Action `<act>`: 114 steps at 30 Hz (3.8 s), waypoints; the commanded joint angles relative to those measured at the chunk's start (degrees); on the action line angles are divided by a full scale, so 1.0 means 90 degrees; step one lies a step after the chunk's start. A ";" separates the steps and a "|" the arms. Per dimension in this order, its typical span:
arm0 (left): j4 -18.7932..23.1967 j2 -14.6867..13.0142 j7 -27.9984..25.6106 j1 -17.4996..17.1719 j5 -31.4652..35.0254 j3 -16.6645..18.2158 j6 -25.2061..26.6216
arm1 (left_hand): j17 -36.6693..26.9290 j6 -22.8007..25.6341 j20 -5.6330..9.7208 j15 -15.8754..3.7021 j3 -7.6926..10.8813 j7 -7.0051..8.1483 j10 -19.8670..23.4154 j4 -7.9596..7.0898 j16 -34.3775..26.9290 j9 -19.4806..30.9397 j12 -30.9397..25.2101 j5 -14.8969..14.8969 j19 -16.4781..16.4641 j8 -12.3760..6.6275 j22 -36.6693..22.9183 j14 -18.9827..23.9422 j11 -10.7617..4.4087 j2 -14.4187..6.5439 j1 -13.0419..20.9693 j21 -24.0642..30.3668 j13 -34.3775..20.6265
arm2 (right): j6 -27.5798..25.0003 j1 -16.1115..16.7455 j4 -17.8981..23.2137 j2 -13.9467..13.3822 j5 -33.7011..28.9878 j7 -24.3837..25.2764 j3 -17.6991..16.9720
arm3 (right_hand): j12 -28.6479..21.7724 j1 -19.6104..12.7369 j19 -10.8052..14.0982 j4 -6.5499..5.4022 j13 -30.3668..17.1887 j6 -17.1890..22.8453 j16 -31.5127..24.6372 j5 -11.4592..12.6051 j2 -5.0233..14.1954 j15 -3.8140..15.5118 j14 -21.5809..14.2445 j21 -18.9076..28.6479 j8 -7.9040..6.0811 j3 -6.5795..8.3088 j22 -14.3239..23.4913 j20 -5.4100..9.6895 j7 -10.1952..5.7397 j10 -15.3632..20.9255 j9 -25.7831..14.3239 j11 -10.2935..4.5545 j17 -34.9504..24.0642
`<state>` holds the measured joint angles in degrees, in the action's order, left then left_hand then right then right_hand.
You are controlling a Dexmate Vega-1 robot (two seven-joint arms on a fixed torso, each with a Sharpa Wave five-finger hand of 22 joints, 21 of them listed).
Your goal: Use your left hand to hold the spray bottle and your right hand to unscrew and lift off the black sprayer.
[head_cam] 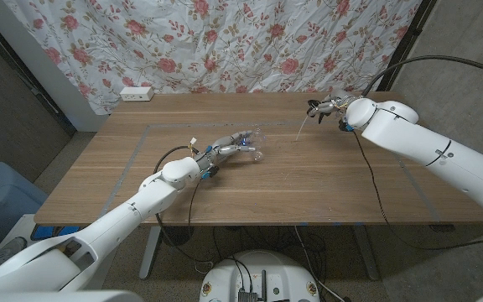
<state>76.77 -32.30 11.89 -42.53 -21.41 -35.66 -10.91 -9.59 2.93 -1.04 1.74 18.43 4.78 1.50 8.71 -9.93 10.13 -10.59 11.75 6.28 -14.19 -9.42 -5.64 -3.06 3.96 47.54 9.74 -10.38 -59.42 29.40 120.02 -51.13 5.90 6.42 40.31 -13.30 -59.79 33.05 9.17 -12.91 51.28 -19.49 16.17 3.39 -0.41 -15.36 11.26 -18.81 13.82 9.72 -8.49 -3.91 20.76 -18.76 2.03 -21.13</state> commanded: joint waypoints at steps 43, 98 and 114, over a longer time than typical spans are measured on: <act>0.0476 -0.0106 -0.0370 -0.0663 -0.0980 0.0831 -0.0448 | -0.0022 0.0059 0.0123 -0.0021 -0.0163 -0.0023 -0.0248 -0.0184 -0.0028 0.0007 -0.0049 -0.0112 0.0424 0.0252 -0.0029 -0.0295 -0.0037 -0.0042 -0.0756 0.0066 0.0006 | 0.1291 0.0450 -0.1245 0.0310 0.0317 -0.0007 -0.0251 | 0.0105 0.0303 -0.0174 -0.0093 -0.0032 -0.0004 0.0086 0.0023 -0.0016 0.0015 0.0250 -0.0043 0.0053 -0.0155 0.0027 0.0260 -0.0028 -0.0174 -0.0006 -0.0045 -0.0038; 0.0663 0.0068 -0.1242 -0.1133 -0.1255 0.1092 -0.0220 | -0.0015 0.0452 0.0165 -0.0172 -0.0149 -0.0039 0.0084 -0.0539 -0.0075 0.0011 -0.0132 -0.0171 0.0135 0.0329 -0.0041 0.0030 -0.0095 -0.0864 -0.1668 0.0147 0.0012 | 0.2272 0.0331 -0.2357 0.0635 -0.0137 -0.0730 0.0180 | 0.0198 0.0656 -0.0808 -0.0113 -0.0039 -0.0451 0.0351 0.0024 -0.0013 -0.0131 0.0784 -0.0100 0.0255 -0.0245 0.0023 0.0528 -0.0138 -0.0674 -0.0012 -0.0070 -0.0034; 0.0641 0.0098 -0.1253 -0.1161 -0.1284 0.1069 -0.0189 | -0.0006 0.0477 0.0146 -0.0170 -0.0135 -0.0065 0.0109 -0.0533 -0.0062 0.0009 -0.0128 -0.0168 0.0116 0.0345 -0.0041 0.0055 -0.0102 -0.0954 -0.1752 0.0144 0.0013 | 0.2205 0.0197 -0.2426 0.0635 -0.0315 -0.0976 0.0357 | 0.0213 0.0700 -0.0928 -0.0075 -0.0038 -0.0874 0.0411 0.0021 -0.0042 -0.0204 0.0889 -0.0074 0.0404 -0.0254 0.0020 0.0483 -0.0195 -0.0855 -0.0045 -0.0012 -0.0032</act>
<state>82.62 -31.51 0.74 -52.78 -32.82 -25.86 -12.91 -9.60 6.67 0.21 0.14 17.09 4.19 2.14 4.20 -10.20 10.11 -11.26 10.37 7.44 -11.22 -9.47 -5.58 -4.09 -4.31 31.90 10.89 -10.13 -39.47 31.85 98.68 -45.38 4.12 -0.89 42.49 -11.43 -53.44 25.14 8.21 -13.18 43.76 -15.88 16.17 3.10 -2.15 -7.46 10.38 -15.32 11.63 9.71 -4.09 -5.63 13.23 -19.03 1.73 -21.26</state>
